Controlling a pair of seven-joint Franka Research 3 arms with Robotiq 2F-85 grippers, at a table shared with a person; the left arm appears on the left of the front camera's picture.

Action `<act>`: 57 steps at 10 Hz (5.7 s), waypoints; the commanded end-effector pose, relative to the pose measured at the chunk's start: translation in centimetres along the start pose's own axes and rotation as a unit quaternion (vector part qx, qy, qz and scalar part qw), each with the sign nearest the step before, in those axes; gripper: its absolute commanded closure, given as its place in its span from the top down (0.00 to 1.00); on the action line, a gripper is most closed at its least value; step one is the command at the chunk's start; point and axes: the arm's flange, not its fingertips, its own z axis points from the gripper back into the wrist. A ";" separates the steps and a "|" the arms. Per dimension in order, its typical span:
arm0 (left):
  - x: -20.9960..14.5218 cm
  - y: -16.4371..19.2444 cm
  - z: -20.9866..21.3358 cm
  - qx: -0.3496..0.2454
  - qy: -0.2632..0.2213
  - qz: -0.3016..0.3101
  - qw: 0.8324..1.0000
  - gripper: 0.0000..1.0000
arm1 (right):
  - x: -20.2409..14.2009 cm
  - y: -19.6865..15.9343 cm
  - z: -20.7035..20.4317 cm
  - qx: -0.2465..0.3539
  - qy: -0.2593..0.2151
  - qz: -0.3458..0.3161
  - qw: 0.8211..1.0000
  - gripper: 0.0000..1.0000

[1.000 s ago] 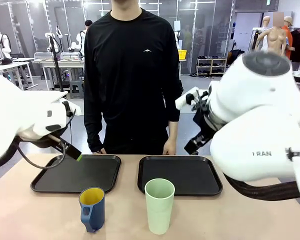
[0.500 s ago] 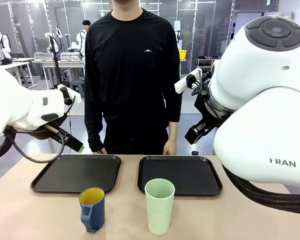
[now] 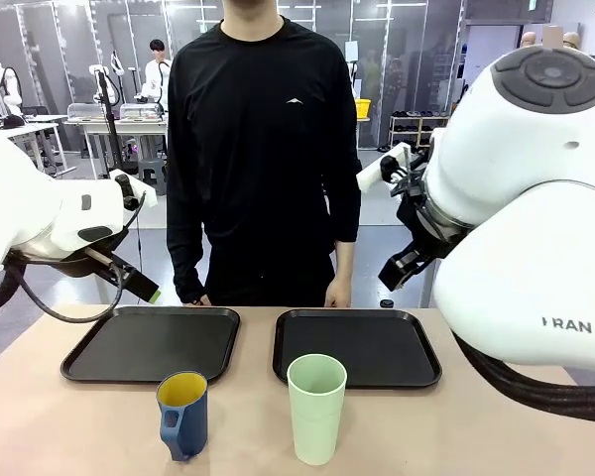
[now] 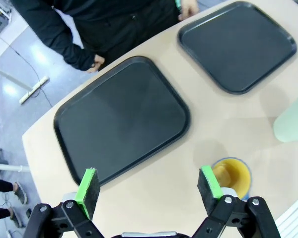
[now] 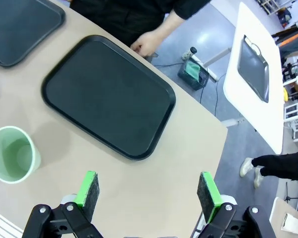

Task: Sort and store the cups by type.
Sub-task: Pick up the Reusable plastic cup.

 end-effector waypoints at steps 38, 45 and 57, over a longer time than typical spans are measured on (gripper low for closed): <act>-7.7 13.8 -9.5 0.026 0.071 0.078 0.994 1.00 | -3.7 -11.1 -17.3 0.022 0.097 -0.070 0.993 1.00; -7.7 13.8 -9.5 0.026 0.071 0.078 0.994 1.00 | -3.7 -11.1 -17.3 0.022 0.097 -0.070 0.993 1.00; -7.7 13.8 -9.5 0.026 0.071 0.078 0.994 1.00 | -12.7 -13.2 -16.7 0.044 0.115 0.091 0.988 1.00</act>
